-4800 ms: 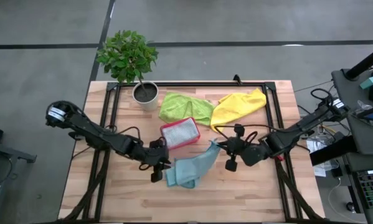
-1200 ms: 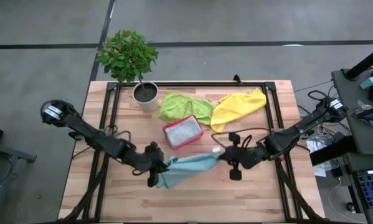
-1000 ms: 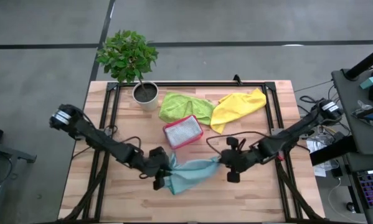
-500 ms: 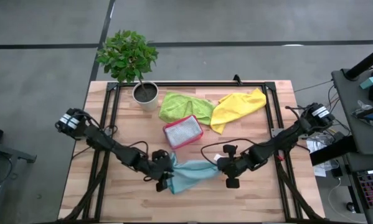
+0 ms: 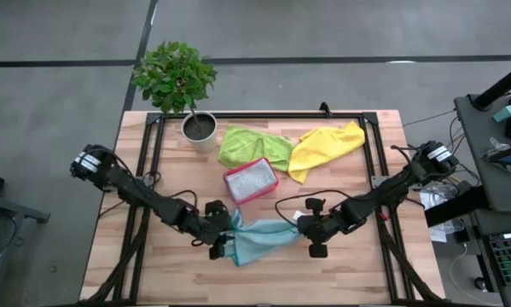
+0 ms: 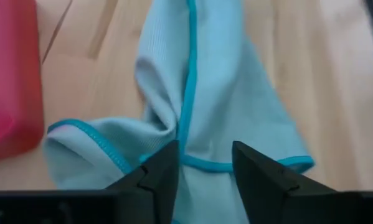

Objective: Fold microfiber towels
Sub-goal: Fold the blue microfiber cloth

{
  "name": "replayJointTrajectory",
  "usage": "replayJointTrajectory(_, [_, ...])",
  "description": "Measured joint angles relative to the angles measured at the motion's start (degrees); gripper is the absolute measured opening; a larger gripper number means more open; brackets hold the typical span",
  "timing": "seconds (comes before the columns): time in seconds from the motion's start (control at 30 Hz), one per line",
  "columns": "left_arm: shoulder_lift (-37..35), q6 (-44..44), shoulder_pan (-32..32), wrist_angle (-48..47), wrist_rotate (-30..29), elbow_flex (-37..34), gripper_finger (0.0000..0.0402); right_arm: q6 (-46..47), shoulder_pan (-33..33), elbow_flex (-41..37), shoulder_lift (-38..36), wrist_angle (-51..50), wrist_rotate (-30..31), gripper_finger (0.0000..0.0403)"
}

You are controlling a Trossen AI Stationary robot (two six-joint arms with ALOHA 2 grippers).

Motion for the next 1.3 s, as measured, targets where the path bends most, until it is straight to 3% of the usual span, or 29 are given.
replayJointTrajectory(0.23, [4.4,-1.4,0.1,1.3,-1.6,0.0,0.0197,0.0,0.0,0.0,0.0,0.2,0.0,0.0009])
replayJointTrajectory(0.4, [5.5,-1.5,0.1,4.8,-1.5,0.0,0.0198,-0.1,0.0,0.0,0.0,0.2,0.0,0.0009])
replayJointTrajectory(0.57, [5.6,-1.6,0.0,6.0,-0.6,0.0,0.0152,-0.1,0.0,0.0,0.0,0.2,0.0,0.0009])
replayJointTrajectory(0.8, [5.4,-1.6,-0.4,6.1,1.0,0.1,0.0017,1.1,0.0,0.1,0.0,0.2,0.0,0.0009])
replayJointTrajectory(0.97, [4.7,0.4,-1.4,4.8,1.3,3.1,0.0003,1.1,0.0,1.4,-0.7,-0.2,0.0,0.0009])
replayJointTrajectory(1.3, [-2.1,1.9,-3.6,-9.7,1.3,10.9,0.0001,2.2,0.1,7.8,-6.3,-8.2,2.2,0.0009])
